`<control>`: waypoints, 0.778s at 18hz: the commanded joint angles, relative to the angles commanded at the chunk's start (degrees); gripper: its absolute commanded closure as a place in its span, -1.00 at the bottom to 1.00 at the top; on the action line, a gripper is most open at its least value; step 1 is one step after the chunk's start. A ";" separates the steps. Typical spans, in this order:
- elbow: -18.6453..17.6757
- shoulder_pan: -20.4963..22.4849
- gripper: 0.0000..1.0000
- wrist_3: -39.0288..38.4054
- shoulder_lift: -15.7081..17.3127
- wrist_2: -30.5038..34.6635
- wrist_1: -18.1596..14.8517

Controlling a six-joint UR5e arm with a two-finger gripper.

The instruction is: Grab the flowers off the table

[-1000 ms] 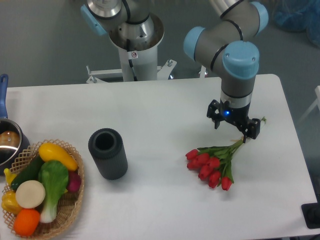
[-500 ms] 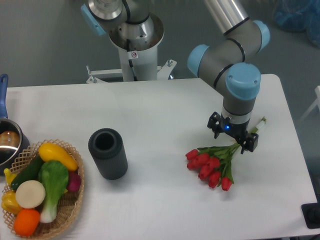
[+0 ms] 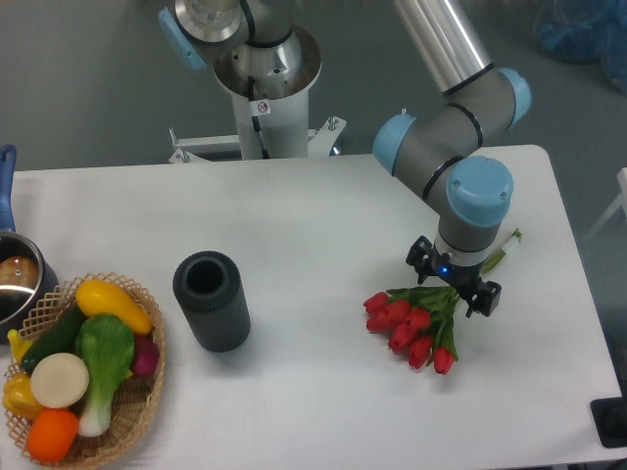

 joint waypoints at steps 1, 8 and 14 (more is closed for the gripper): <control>-0.09 0.00 -1.00 0.00 -0.09 0.00 0.00; -0.18 -0.79 -0.28 -0.53 -0.97 -0.26 -0.09; -0.26 -0.97 0.79 -4.73 -0.36 -0.35 0.00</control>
